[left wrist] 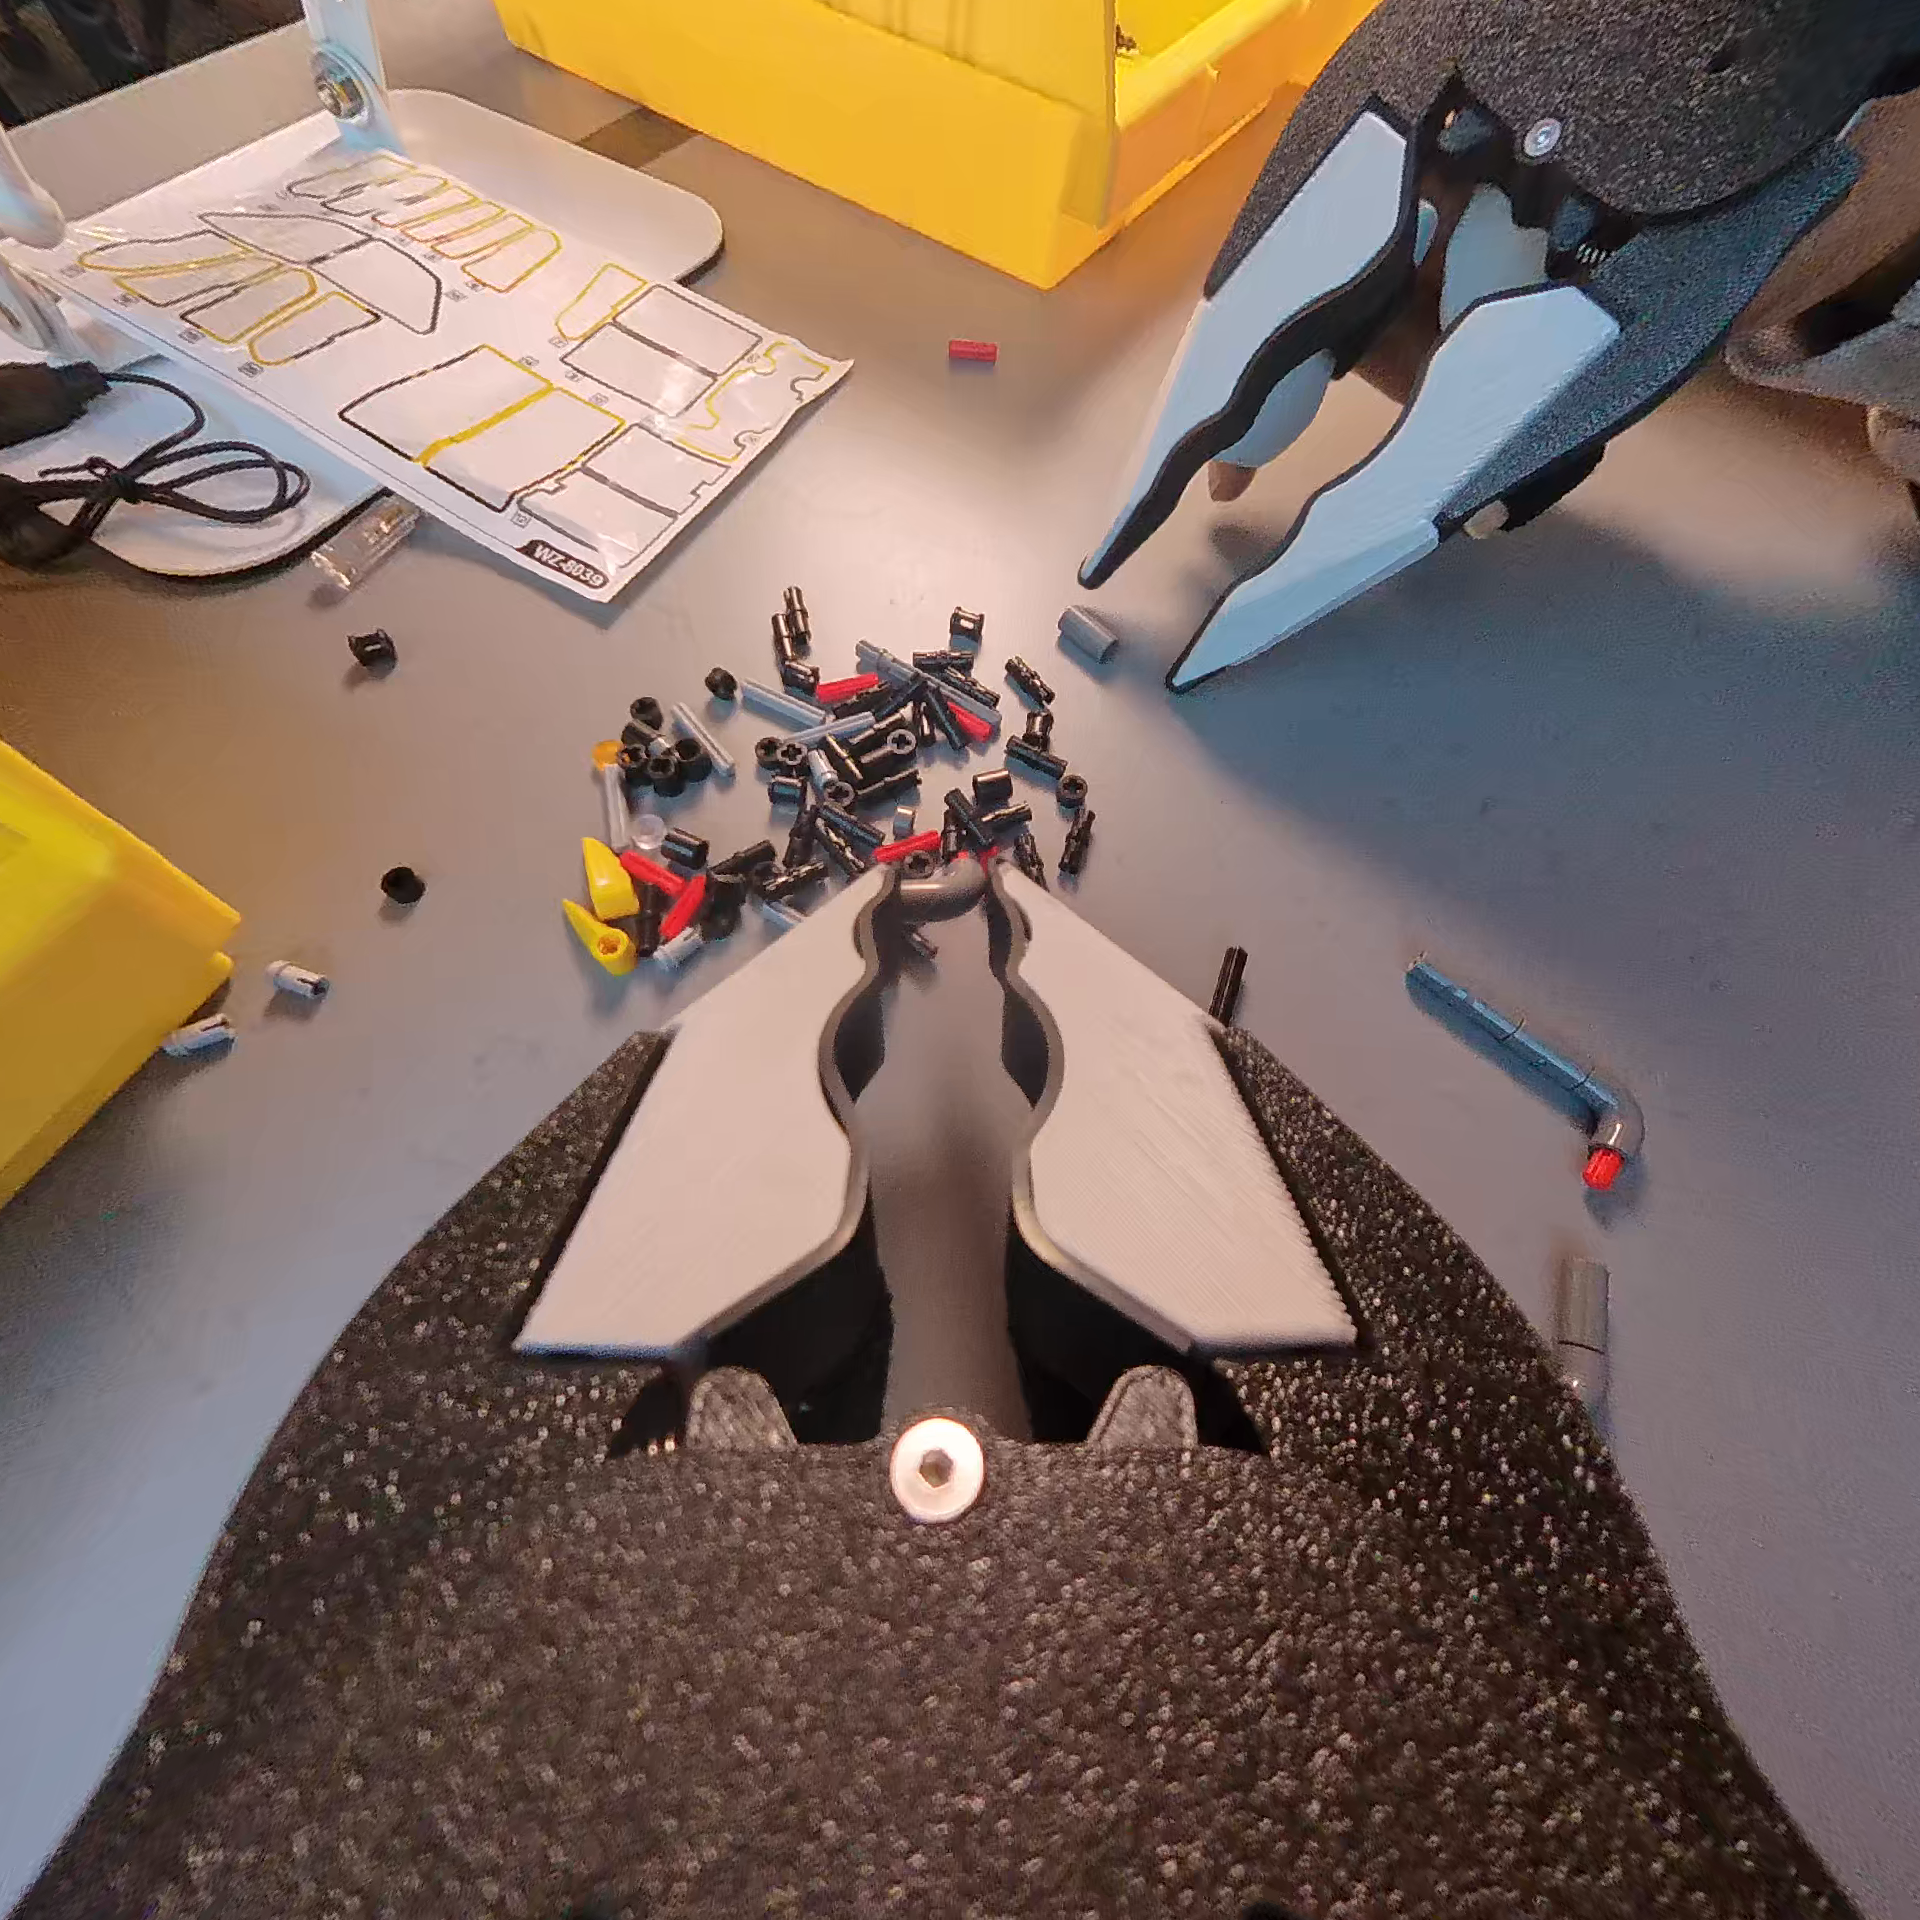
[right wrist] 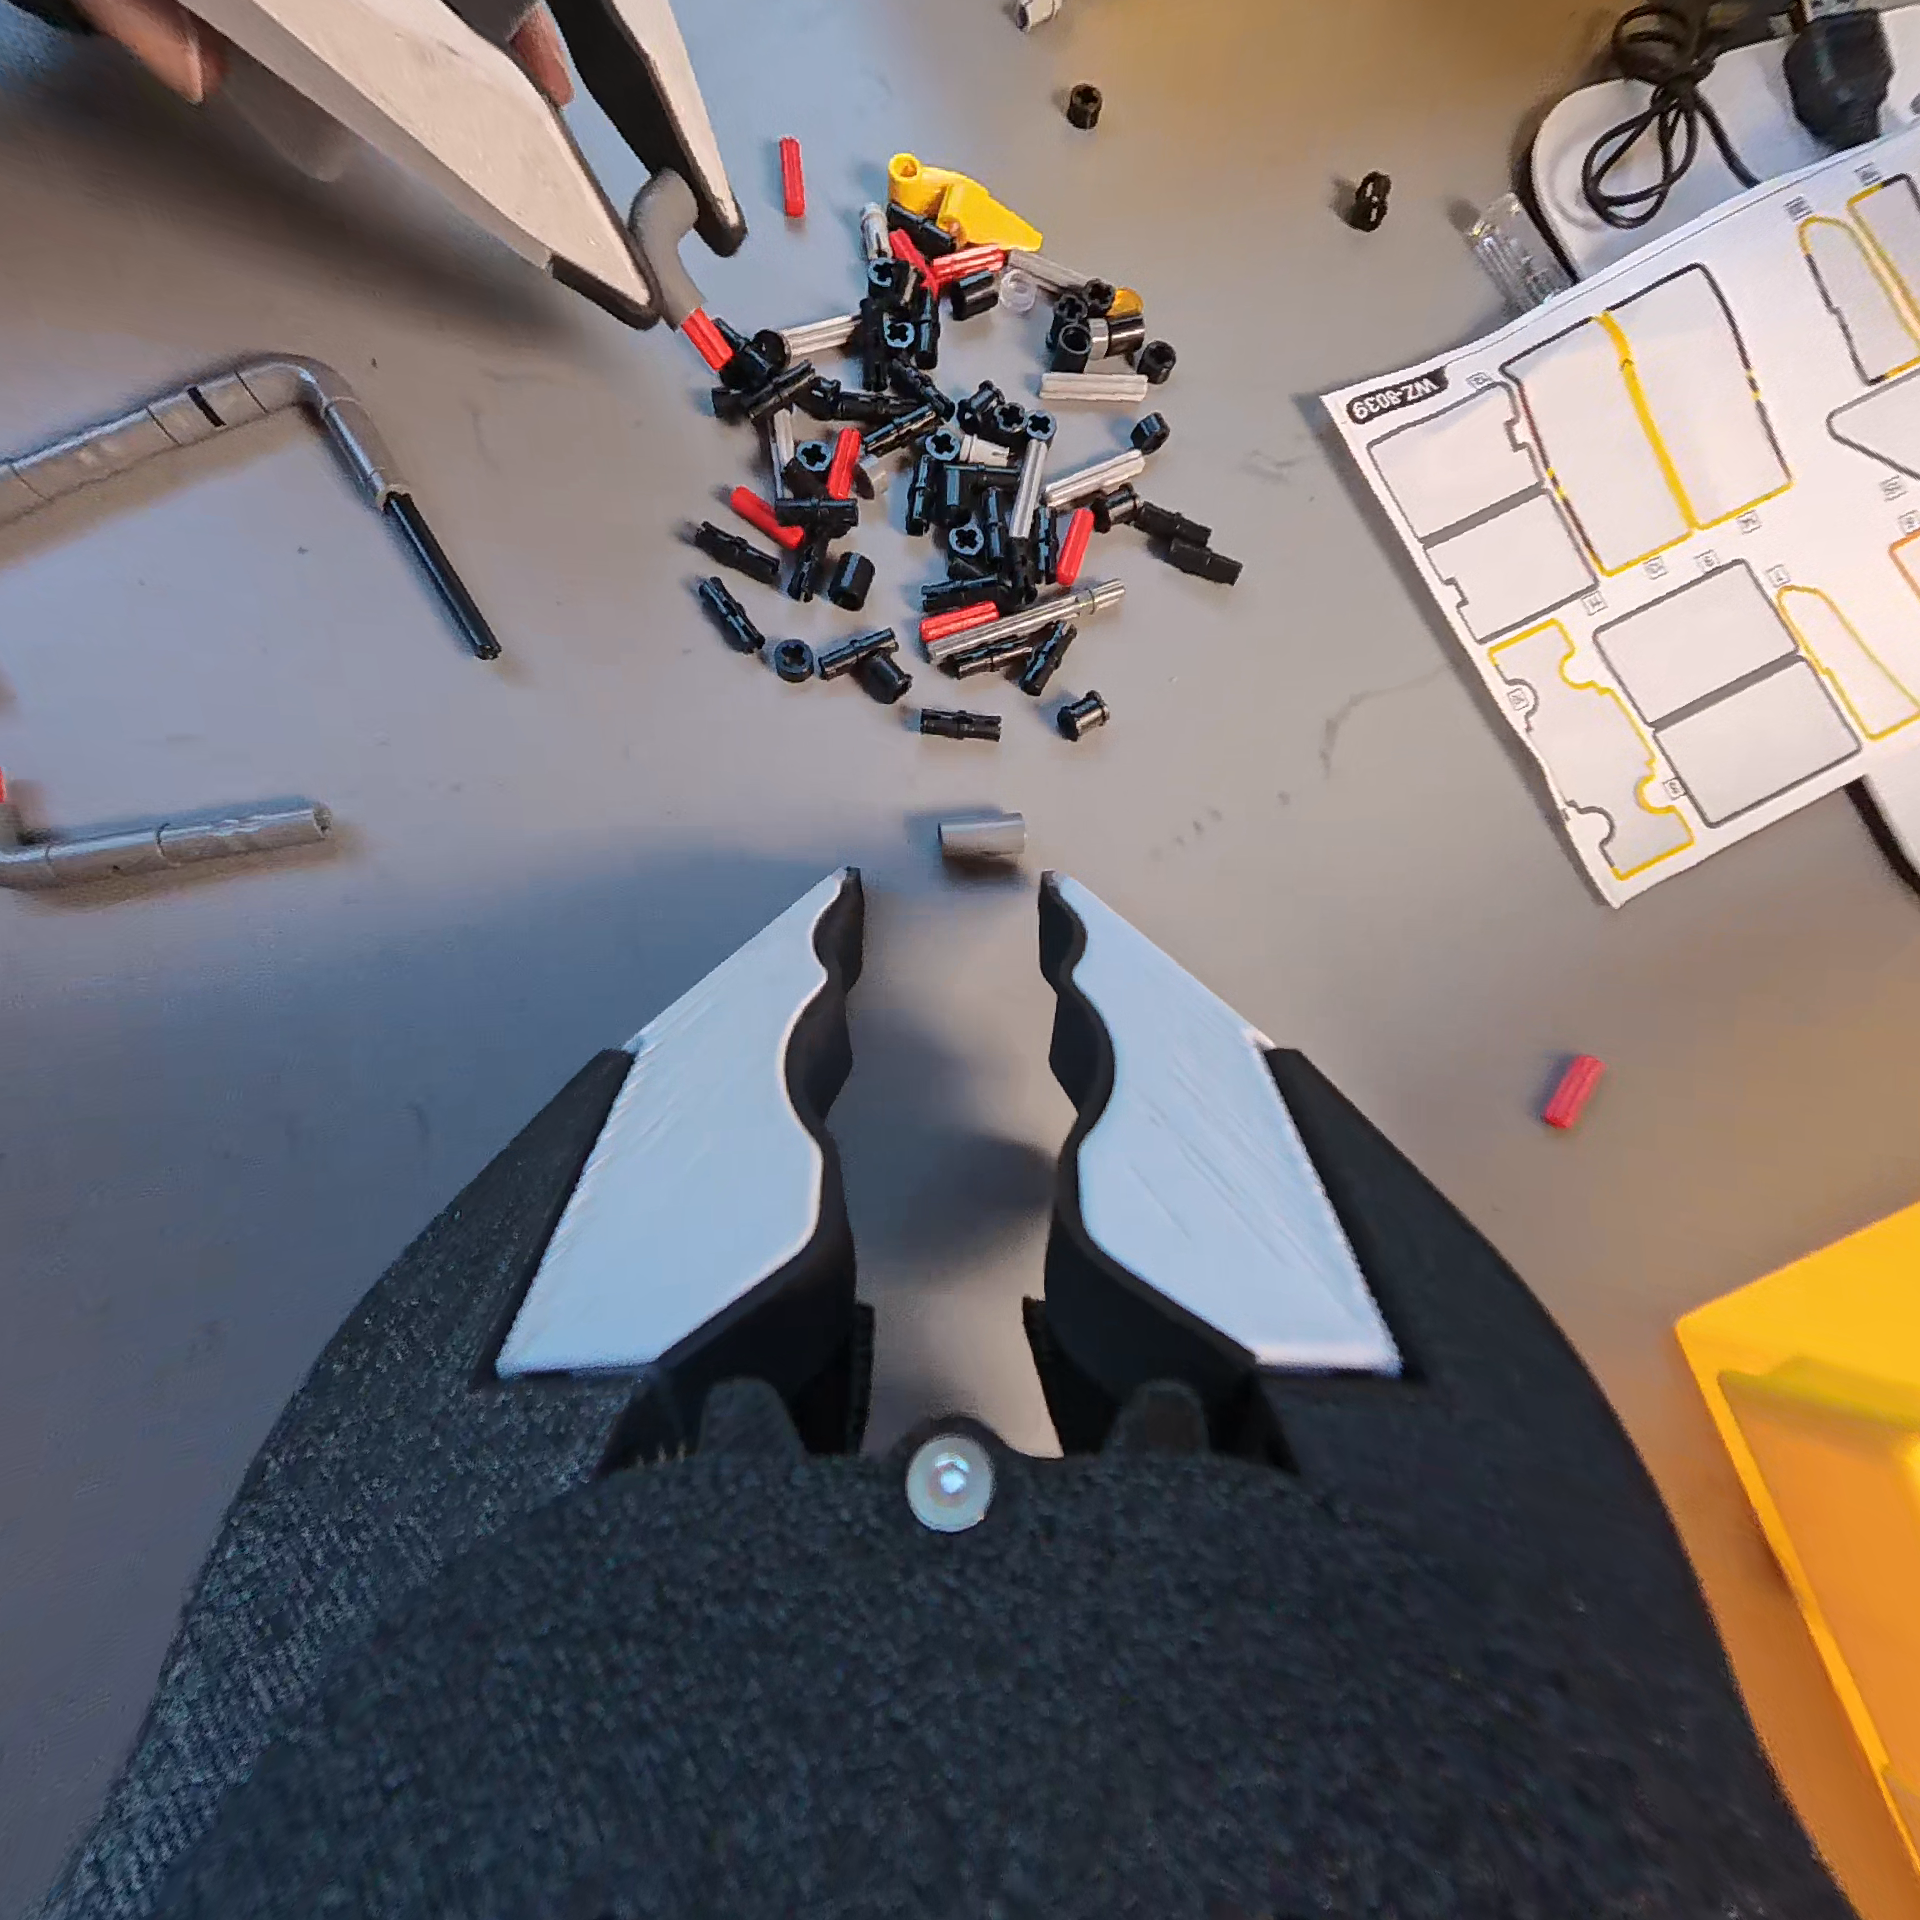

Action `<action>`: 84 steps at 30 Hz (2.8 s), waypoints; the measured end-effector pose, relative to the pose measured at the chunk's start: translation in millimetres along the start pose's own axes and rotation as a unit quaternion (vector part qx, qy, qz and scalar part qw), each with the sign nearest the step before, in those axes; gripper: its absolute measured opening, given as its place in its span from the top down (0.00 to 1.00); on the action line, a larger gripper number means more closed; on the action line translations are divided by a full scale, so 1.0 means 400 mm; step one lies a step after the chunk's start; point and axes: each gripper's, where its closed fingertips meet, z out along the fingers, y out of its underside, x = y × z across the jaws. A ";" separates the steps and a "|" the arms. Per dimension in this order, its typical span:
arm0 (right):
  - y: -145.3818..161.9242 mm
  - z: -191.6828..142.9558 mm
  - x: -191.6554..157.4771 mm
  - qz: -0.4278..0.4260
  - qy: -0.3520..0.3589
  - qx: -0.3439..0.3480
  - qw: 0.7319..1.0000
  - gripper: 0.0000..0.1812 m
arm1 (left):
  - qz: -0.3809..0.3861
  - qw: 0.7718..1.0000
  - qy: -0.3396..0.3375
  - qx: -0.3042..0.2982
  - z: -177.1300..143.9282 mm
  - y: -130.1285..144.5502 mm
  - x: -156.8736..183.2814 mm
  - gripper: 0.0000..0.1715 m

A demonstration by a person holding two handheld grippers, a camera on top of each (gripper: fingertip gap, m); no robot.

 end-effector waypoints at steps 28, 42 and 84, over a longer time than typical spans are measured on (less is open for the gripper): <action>-0.077 -0.435 0.419 0.179 0.426 0.316 0.828 0.92 | 0.023 1.000 -0.005 -0.004 0.007 0.001 0.015 0.91; 0.055 -0.246 0.438 0.206 0.408 0.161 0.874 0.92 | 0.036 0.999 -0.013 -0.008 0.008 0.004 0.019 0.91; 0.013 -0.212 0.369 0.131 0.322 0.142 0.927 0.57 | 0.042 0.999 -0.029 -0.003 0.005 0.002 0.017 0.91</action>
